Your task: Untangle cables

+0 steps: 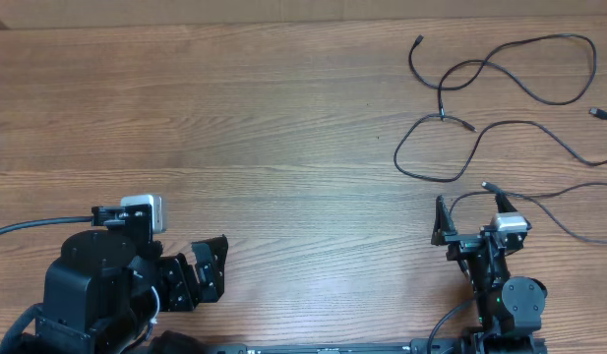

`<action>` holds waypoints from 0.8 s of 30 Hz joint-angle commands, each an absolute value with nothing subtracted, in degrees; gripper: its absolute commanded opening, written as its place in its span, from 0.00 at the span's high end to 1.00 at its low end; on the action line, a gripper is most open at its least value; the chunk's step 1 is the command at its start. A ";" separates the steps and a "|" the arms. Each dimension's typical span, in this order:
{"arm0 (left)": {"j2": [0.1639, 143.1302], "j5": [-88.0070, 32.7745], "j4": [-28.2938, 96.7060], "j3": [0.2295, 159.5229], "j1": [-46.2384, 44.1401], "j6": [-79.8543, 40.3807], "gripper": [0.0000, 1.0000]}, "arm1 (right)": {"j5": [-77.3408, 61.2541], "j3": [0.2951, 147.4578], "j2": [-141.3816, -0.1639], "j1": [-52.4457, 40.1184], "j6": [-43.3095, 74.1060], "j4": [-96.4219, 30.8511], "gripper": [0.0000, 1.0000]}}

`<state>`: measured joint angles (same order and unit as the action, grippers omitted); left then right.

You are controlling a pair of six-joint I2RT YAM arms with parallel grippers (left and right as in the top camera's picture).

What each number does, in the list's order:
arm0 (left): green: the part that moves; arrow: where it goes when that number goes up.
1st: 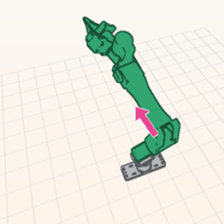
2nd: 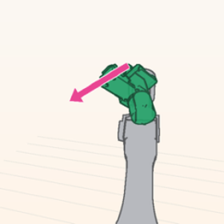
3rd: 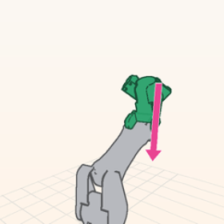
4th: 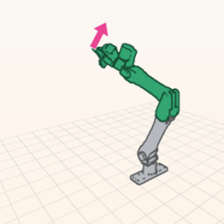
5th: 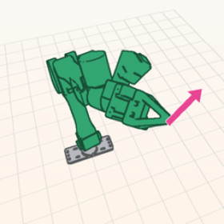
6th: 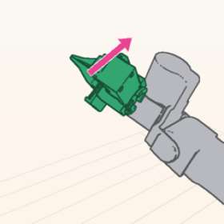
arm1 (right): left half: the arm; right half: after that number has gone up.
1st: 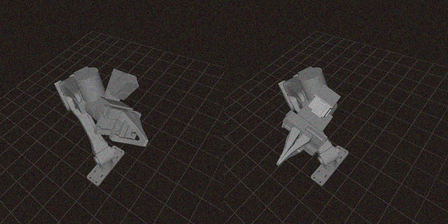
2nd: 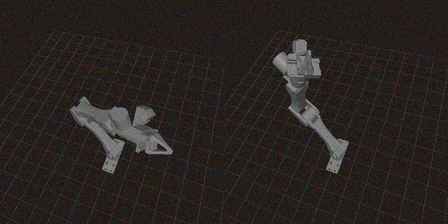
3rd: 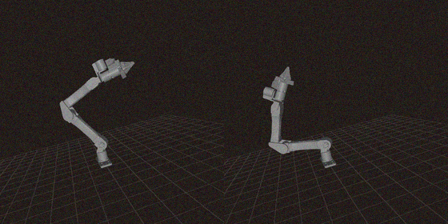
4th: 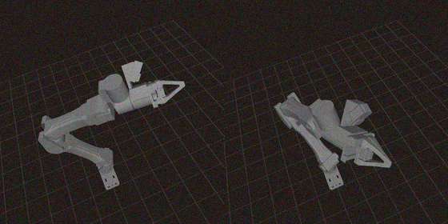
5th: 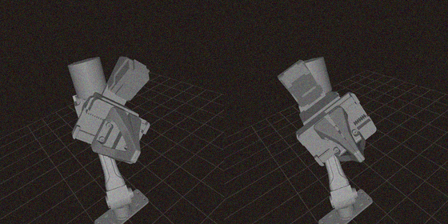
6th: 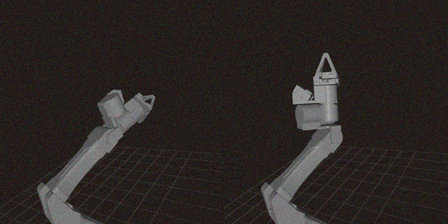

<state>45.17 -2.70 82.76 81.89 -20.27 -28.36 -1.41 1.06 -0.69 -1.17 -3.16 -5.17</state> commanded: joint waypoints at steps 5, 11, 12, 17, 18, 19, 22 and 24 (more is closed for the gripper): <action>45.25 -1.96 82.72 82.00 -20.67 -27.88 0.01 | -0.95 0.47 -0.16 -0.95 -2.85 -4.84 0.00; 45.25 -1.65 82.72 82.00 -20.43 -27.86 0.00 | -0.95 0.47 -0.16 -0.95 -2.85 -4.84 0.00; 45.25 -1.48 82.72 82.00 -20.10 -27.86 0.00 | -0.95 0.47 -0.16 -0.95 -2.85 -4.84 0.00; 45.25 -2.35 81.82 81.12 -15.81 -23.83 0.00 | -0.95 0.47 -0.16 -0.95 -2.83 -4.86 0.00; 45.25 -3.07 81.56 80.88 -15.00 -22.63 0.00 | -0.97 0.47 -0.16 -0.95 -2.85 -4.84 0.00; 45.25 -3.97 81.23 80.64 -14.20 -21.32 0.00 | -0.95 0.47 -0.16 -0.95 -2.83 -4.84 0.00; 45.10 -5.82 79.88 80.09 -12.86 -17.52 0.01 | -0.95 0.47 -0.16 -0.95 -2.83 -4.84 0.00; 44.75 -7.40 77.71 79.35 -12.53 -14.46 0.00 | -0.97 0.47 -0.16 -0.95 -2.85 -4.84 0.00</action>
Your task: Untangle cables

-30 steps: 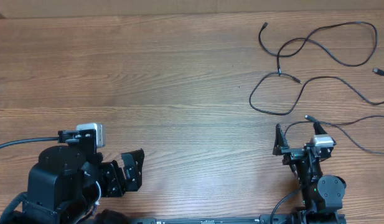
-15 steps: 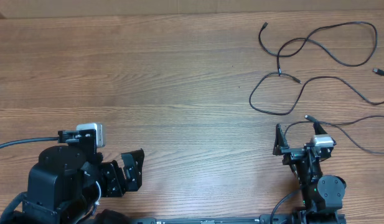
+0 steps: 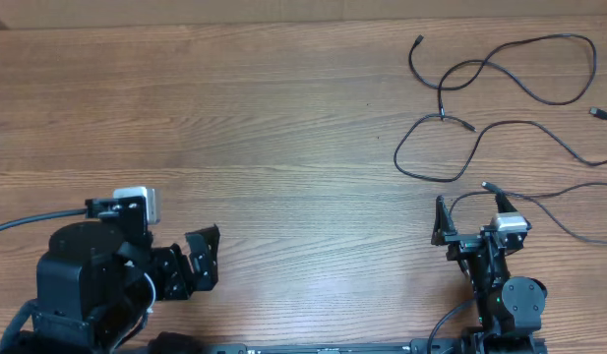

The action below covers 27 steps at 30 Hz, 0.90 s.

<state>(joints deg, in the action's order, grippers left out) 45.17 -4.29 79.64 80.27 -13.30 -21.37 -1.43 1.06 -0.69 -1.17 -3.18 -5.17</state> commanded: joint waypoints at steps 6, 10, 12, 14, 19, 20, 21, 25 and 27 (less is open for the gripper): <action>43.27 -12.58 69.80 75.46 -12.21 -5.63 0.00 | -0.95 0.47 -0.16 -0.95 -2.83 -4.86 0.00; 42.15 -12.99 65.04 71.24 -11.07 -3.22 0.01 | -0.95 0.47 -0.16 -0.95 -2.85 -4.84 0.00; 41.28 -12.99 62.72 68.73 -10.28 -2.94 0.00 | -0.95 0.47 -0.16 -0.95 -2.85 -4.84 0.00; 40.38 -12.97 62.74 67.05 -9.50 -2.96 0.00 | -0.95 0.47 -0.16 -0.95 -2.85 -4.86 0.00; 37.82 -12.97 62.78 64.12 -8.10 -2.94 0.01 | -0.97 0.47 -0.16 -0.95 -2.85 -4.84 0.00; 37.30 -12.95 62.78 63.72 -7.97 -2.92 0.00 | -0.95 0.47 -0.16 -0.95 -2.83 -4.84 0.00; 36.75 -12.95 62.74 63.20 -7.79 -2.66 0.01 | -0.95 0.47 -0.16 -0.95 -2.85 -4.86 0.00; 34.28 -13.15 61.28 60.69 -6.90 1.45 0.01 | -0.95 0.47 -0.16 -0.95 -2.83 -4.84 0.00; 33.10 -13.34 59.55 59.13 -6.33 1.80 0.00 | -0.95 0.47 -0.16 -0.95 -2.83 -4.84 0.00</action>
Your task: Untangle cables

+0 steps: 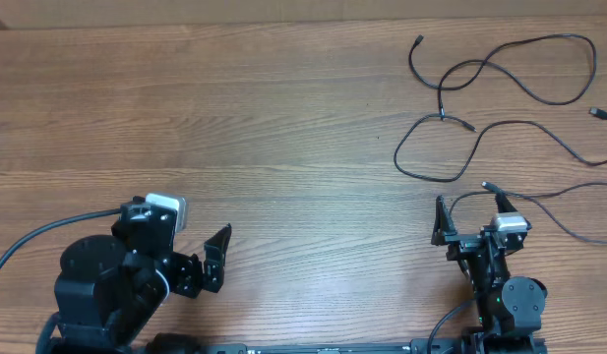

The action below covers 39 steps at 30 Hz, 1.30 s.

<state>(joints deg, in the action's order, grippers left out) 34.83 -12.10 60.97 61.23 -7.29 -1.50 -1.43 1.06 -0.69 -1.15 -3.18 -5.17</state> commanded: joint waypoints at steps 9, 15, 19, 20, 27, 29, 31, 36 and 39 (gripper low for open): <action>27.35 -14.85 48.05 49.60 -5.26 1.80 0.01 | -0.95 0.47 -0.16 -0.95 -2.83 -4.84 0.00; 22.70 -14.92 38.92 40.07 -5.26 1.76 0.00 | -0.95 0.47 -0.16 -0.95 -2.83 -4.84 0.00; 19.03 -14.83 36.12 35.16 -5.08 1.76 0.00 | -0.95 0.47 -0.16 -0.95 -2.85 -4.84 0.00; 17.91 -14.85 35.46 34.09 -4.80 1.76 0.01 | -0.95 0.47 -0.16 -0.95 -2.85 -4.86 0.00; 11.79 -14.85 31.38 27.73 -2.70 1.74 0.00 | -0.97 0.47 -0.16 -0.95 -2.83 -4.86 0.00; 9.96 -14.85 30.55 25.87 -2.22 1.74 0.00 | -0.95 0.47 -0.16 -0.95 -2.83 -4.84 0.00; 8.23 -14.85 29.39 24.03 -1.89 1.74 0.01 | -0.97 0.47 -0.16 -0.95 -2.83 -4.84 0.00; 4.60 -14.87 24.62 19.59 -1.32 1.74 0.00 | -0.95 0.47 -0.16 -0.95 -2.83 -4.84 0.00; 2.72 -14.87 22.28 17.54 -1.10 1.28 0.00 | -0.95 0.47 -0.16 -0.95 -2.83 -4.84 0.00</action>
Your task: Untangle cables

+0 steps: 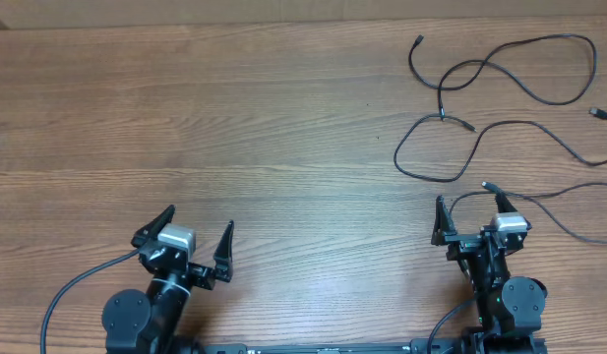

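Several thin black cables lie at the table's far right. One cable [519,61] winds from a loop at the top toward the right edge. A second cable [433,175] forms a wide loop below it. A third cable [554,194] ends in a small plug [486,185] just beyond my right gripper [469,203]. That gripper is open and holds nothing, with a cable strand arcing between its fingertips. My left gripper [200,220] stands open at the near left, far from all the cables.
Bare wooden table [234,118] stretches across the left and middle. Both arm bases sit at the near edge. A grey lead [72,290] trails from the left arm toward the bottom left corner.
My left arm was turned sideways with its gripper pointing right. It now sits lower at the near edge, pointing away, with both fingers spread. The right arm and the cables are unchanged.
At each earlier moment my left arm sat bulky at the lower left, its gripper turned to the right and shifting slightly. It now faces straight ahead at the near edge. My right gripper has stayed open by the plug, and the cables have not moved.
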`<action>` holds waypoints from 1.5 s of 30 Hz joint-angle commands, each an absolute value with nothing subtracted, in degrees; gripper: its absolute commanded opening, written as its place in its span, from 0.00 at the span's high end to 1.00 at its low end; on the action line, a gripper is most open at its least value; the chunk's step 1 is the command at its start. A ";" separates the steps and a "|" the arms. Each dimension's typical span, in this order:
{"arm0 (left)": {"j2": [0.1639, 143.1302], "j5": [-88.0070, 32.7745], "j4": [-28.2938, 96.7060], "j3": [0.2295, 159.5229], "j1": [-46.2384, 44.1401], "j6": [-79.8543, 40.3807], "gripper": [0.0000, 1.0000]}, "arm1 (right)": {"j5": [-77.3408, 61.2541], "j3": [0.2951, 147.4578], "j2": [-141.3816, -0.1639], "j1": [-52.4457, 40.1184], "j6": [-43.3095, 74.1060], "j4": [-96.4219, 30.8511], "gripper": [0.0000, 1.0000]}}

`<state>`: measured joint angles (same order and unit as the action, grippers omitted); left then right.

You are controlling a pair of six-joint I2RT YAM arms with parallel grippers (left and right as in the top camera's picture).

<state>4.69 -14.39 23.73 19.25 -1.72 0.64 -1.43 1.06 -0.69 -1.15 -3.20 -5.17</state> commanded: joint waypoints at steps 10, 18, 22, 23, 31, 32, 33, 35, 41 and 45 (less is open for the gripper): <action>0.16 -13.34 19.00 15.42 -0.80 1.30 0.00 | -0.95 0.47 -0.16 -0.95 -2.83 -4.84 0.00; 0.16 -13.34 17.37 14.70 0.34 1.30 0.01 | -0.95 0.47 -0.16 -0.95 -2.83 -4.84 0.00; 0.16 -13.30 16.19 13.91 0.47 1.30 0.01 | -0.97 0.47 -0.16 -0.95 -2.83 -4.84 0.00; 0.16 -13.30 15.90 13.72 0.47 1.30 0.01 | -0.95 0.47 -0.16 -0.95 -2.85 -4.84 0.00; 0.16 -12.47 9.76 11.18 0.47 1.30 0.00 | -0.97 0.47 -0.16 -0.95 -2.85 -4.84 0.00; 0.16 -12.47 8.10 10.41 0.47 1.28 0.00 | -0.95 0.47 -0.16 -0.95 -2.83 -4.84 0.00; 0.16 -12.49 6.22 9.54 0.47 1.26 0.01 | -0.95 0.47 -0.16 -0.95 -2.85 -4.84 0.00; 0.16 -12.49 2.72 7.84 0.47 0.49 0.01 | -0.95 0.47 -0.16 -0.95 -2.83 -4.84 0.00; 0.16 -12.05 -5.56 3.31 0.47 -2.00 0.00 | -0.95 0.47 -0.16 -0.95 -2.85 -4.84 0.00; 0.14 -10.87 -11.00 0.16 0.47 -2.26 0.00 | -0.97 0.47 -0.16 -0.95 -2.85 -4.84 0.00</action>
